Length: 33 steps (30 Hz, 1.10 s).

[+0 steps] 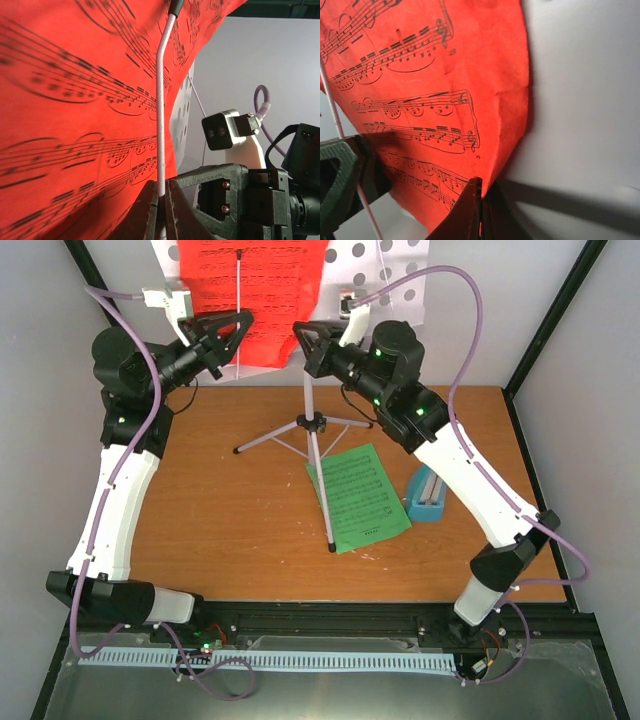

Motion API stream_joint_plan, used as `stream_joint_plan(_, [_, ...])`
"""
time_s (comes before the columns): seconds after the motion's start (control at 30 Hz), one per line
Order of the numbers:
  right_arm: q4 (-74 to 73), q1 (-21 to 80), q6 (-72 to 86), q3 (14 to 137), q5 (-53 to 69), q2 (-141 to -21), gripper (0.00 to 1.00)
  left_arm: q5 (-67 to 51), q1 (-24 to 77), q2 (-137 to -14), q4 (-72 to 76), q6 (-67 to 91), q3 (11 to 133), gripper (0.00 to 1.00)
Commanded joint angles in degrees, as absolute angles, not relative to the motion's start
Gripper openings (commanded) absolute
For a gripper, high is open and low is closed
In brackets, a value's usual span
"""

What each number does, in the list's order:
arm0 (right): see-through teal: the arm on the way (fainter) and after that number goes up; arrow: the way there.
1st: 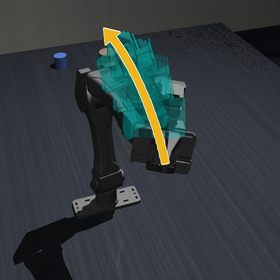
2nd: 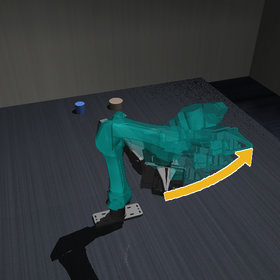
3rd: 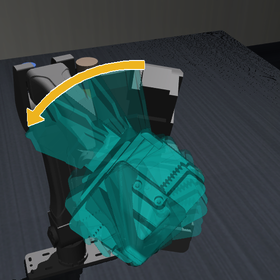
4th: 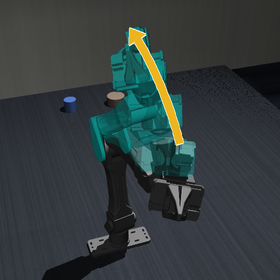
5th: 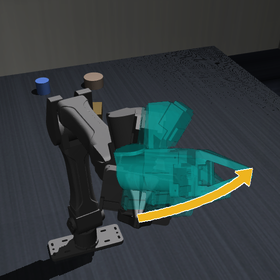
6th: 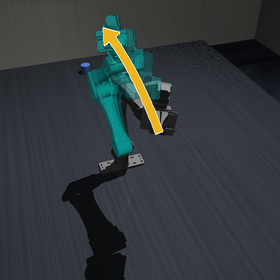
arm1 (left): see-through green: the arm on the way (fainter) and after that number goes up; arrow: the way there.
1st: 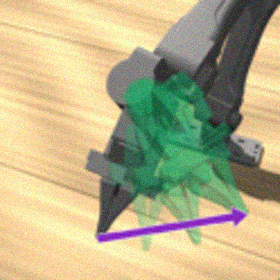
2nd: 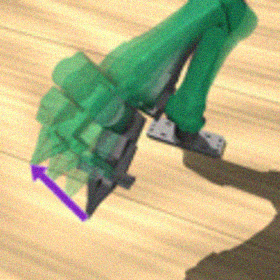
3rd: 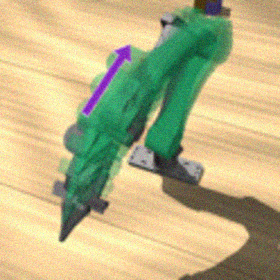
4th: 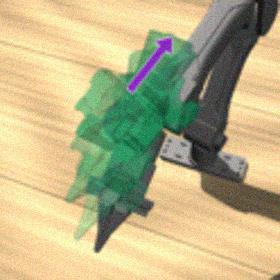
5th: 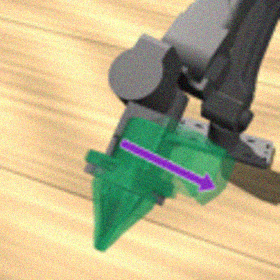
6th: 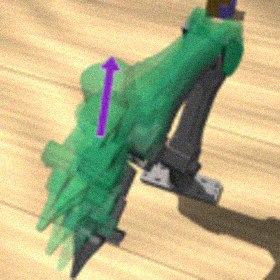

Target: Pack up the instrument practice props

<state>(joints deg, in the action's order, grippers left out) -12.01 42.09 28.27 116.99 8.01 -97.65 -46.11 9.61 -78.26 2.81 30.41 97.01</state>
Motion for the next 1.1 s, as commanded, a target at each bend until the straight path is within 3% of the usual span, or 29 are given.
stream_joint_plan(0.0, [-6.91, 42.19, 26.72, 111.83, -0.16, -92.19, 0.03, -47.95, 9.93, -76.56, 5.81, 29.81, 97.83, 0.00])
stream_joint_plan(0.37, [3.17, 42.14, 23.55, 93.12, -13.93, -75.37, 0.03, -43.31, 9.93, -76.83, 2.46, 33.78, 98.36, 0.01])
stream_joint_plan(0.67, [1.85, 42.10, 24.01, 83.72, -11.41, -62.10, 0.03, -41.04, 9.93, -77.25, 1.70, 37.02, 97.87, 0.22])
stream_joint_plan(1.07, [-12.58, 42.10, 26.90, 80.52, 5.33, -53.54, 0.03, -43.92, 9.93, -69.93, -0.25, 33.40, 94.11, 0.81])
